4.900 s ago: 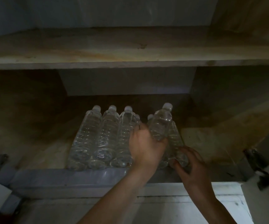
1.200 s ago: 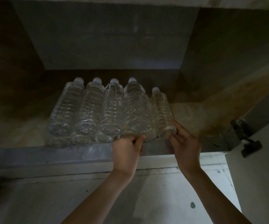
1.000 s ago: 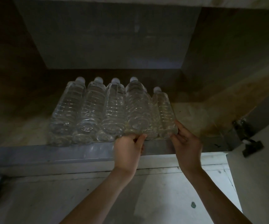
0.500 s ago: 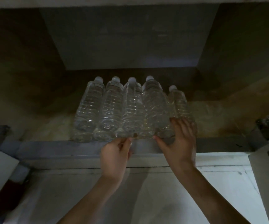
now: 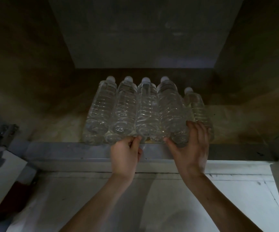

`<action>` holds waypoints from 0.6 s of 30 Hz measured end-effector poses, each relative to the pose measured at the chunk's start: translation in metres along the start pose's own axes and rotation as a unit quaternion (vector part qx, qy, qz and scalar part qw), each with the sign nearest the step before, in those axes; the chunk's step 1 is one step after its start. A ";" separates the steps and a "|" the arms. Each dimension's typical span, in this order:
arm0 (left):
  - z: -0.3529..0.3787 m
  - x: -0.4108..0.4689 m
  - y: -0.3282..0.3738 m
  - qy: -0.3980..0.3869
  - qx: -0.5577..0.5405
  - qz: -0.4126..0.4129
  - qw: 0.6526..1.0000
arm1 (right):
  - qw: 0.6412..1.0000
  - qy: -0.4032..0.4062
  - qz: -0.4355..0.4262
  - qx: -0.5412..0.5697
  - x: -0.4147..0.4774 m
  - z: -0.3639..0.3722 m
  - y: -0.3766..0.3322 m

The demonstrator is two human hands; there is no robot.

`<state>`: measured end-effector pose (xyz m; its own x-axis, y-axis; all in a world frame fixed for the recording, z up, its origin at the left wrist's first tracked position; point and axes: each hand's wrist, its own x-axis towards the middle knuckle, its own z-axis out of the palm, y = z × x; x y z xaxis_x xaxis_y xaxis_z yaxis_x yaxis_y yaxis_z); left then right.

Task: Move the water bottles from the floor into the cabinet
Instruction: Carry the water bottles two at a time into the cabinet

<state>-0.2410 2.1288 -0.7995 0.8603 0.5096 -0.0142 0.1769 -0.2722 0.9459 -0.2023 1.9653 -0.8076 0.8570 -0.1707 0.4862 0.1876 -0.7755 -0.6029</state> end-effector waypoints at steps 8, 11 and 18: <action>-0.010 -0.005 -0.001 -0.003 -0.024 0.006 1.000 | 1.000 -0.022 0.003 0.001 0.000 -0.006 -0.005; -0.022 -0.015 -0.007 0.004 -0.044 0.019 0.999 | 0.999 -0.022 0.020 0.040 -0.006 -0.012 -0.014; -0.054 -0.014 -0.015 0.063 -0.046 0.013 0.997 | 0.980 0.003 0.098 0.176 -0.047 -0.010 -0.039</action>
<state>-0.2814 2.1699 -0.7957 0.7959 0.6037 0.0464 0.1054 -0.2135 0.9712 -0.2548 1.9971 -0.8008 0.8902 -0.2998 0.3430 0.1750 -0.4701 -0.8651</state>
